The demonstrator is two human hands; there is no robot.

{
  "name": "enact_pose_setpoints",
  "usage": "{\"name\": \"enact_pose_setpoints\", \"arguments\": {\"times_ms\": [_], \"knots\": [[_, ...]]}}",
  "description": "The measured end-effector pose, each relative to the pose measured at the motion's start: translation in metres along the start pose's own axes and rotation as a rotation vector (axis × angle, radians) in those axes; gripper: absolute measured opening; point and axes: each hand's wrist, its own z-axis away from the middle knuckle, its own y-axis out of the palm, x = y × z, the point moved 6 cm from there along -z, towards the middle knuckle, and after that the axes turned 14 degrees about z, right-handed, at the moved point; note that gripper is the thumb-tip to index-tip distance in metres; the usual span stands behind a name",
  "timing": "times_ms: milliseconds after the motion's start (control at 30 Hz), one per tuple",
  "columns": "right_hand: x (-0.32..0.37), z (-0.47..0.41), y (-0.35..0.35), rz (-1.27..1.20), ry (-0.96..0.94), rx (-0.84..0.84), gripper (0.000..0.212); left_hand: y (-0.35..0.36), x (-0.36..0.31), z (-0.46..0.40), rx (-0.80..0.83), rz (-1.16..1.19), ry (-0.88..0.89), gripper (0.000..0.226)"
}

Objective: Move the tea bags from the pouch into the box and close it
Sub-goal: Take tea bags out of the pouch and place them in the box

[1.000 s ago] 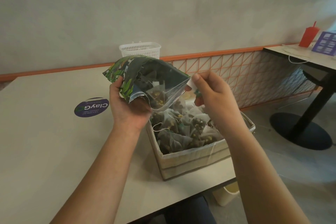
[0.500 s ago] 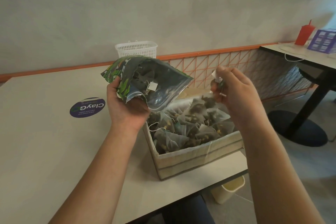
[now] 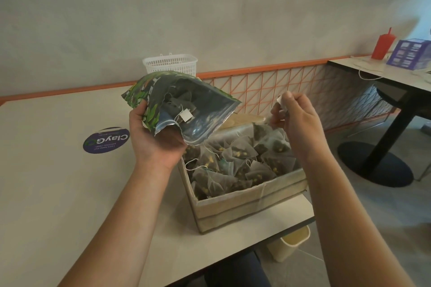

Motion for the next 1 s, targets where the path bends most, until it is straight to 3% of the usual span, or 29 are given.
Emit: {"name": "enact_pose_setpoints", "arguments": {"times_ms": [67,200,267,433,633,767,867,933,1000], "knots": [[-0.006,0.000,0.002,0.089,-0.007,0.024,0.024,0.001,0.000,0.000,-0.005,-0.003,0.000,0.043],[-0.017,-0.005,0.008,0.675,-0.075,0.148,0.020,0.000,0.000,0.001,-0.016,0.001,-0.004,0.044],[-0.017,-0.008,0.008,0.835,-0.128,0.131,0.013,0.000,0.000,0.000,-0.016,0.007,-0.006,0.044],[-0.005,-0.012,0.001,0.851,-0.236,-0.003,0.026,0.000,-0.002,-0.001,-0.002,0.011,-0.002,0.046],[-0.036,-0.010,0.025,1.034,-0.097,0.390,0.037,0.003,0.000,0.000,0.010,0.026,0.008,0.042],[-0.029,-0.010,0.021,0.977,-0.167,0.227,0.009,0.003,0.000,0.000,0.016,0.036,0.005,0.041],[-0.012,-0.004,0.010,0.840,-0.229,0.082,0.008,0.003,-0.001,0.001,0.015,0.038,-0.011,0.042],[-0.010,0.000,0.012,0.902,-0.238,0.153,0.011,0.004,-0.002,0.002,0.005,0.039,-0.009,0.042],[-0.020,0.005,0.020,1.099,-0.188,0.373,0.017,0.005,-0.001,0.003,0.000,0.040,-0.001,0.041]]}}
